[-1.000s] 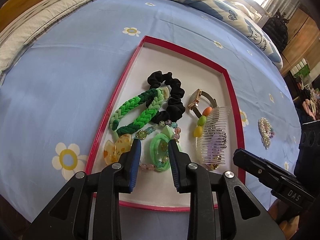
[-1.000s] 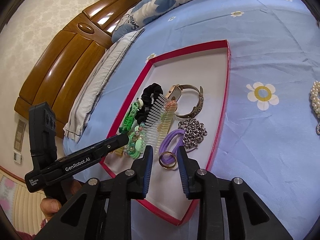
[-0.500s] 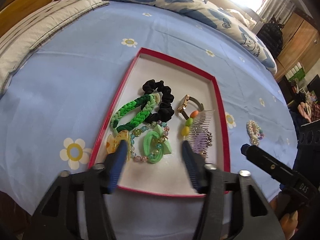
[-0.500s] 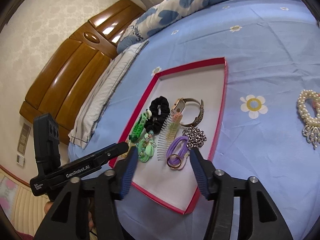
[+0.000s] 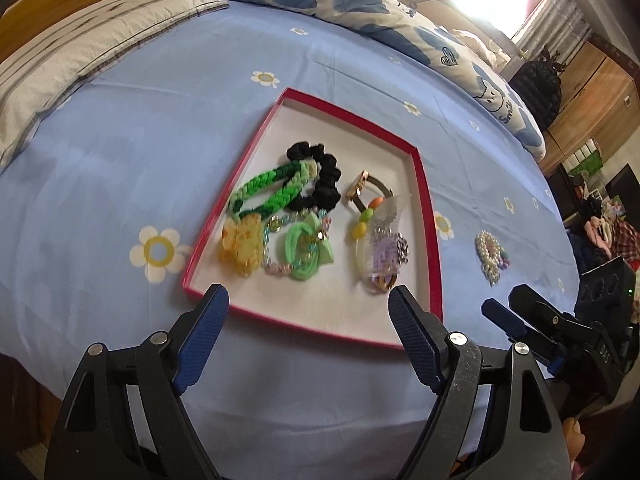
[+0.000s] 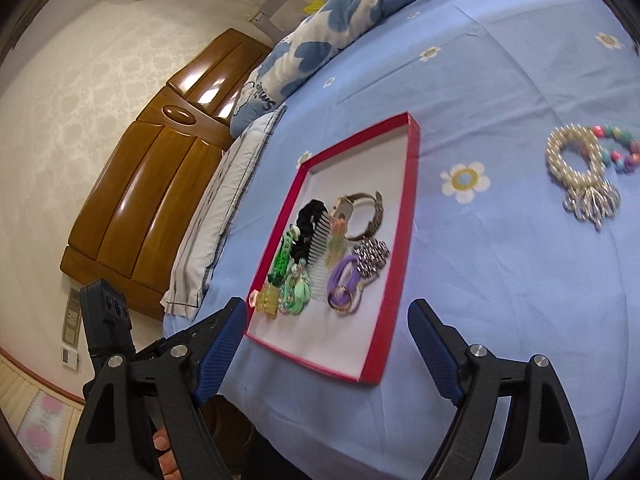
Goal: Organize jewelry
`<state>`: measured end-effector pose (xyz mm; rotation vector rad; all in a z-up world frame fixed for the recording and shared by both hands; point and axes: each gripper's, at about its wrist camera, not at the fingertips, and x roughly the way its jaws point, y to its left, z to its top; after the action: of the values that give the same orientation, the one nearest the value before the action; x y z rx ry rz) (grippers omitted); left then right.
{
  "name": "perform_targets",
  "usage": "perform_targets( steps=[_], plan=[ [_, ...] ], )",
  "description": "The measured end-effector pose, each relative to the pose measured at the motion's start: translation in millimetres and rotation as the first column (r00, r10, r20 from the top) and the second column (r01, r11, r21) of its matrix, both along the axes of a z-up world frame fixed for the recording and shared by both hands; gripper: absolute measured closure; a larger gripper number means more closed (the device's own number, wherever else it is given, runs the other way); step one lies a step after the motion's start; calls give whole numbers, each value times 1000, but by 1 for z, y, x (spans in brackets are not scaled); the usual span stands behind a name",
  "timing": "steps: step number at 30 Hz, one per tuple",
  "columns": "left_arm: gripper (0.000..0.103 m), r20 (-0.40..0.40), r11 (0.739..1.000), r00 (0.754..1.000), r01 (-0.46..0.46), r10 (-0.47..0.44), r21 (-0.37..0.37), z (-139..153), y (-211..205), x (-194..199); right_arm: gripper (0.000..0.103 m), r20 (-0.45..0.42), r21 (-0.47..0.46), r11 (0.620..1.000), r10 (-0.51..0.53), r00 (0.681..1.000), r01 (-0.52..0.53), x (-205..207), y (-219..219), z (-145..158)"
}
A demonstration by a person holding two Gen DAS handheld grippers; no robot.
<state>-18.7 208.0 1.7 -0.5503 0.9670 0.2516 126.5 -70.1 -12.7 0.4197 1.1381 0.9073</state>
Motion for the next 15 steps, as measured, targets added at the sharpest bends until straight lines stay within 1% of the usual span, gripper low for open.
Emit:
perform_targets(
  steps=[3,6,9,13,15],
  plan=[
    [20,-2,1000,1000,1,-1,1,-2,-4,-8,18,-9,2,1000,0,1000,0,-5,-4,-3],
    [20,-8,1000,1000,-6,6,13,-2,-7,-14,18,11,-8,1000,0,1000,0,-10,-7,-2],
    [20,-7,999,1000,-13,13,40,1,-10,-20,18,91,-50,999,12,996,-8,-19,-6,7],
    [20,-22,995,1000,-18,20,94,8,-17,-29,18,205,-95,995,46,978,-27,-35,-4,25],
    [16,-19,994,1000,-18,20,106,12,-20,-33,18,270,-116,993,60,961,-29,-43,-3,37]
  ],
)
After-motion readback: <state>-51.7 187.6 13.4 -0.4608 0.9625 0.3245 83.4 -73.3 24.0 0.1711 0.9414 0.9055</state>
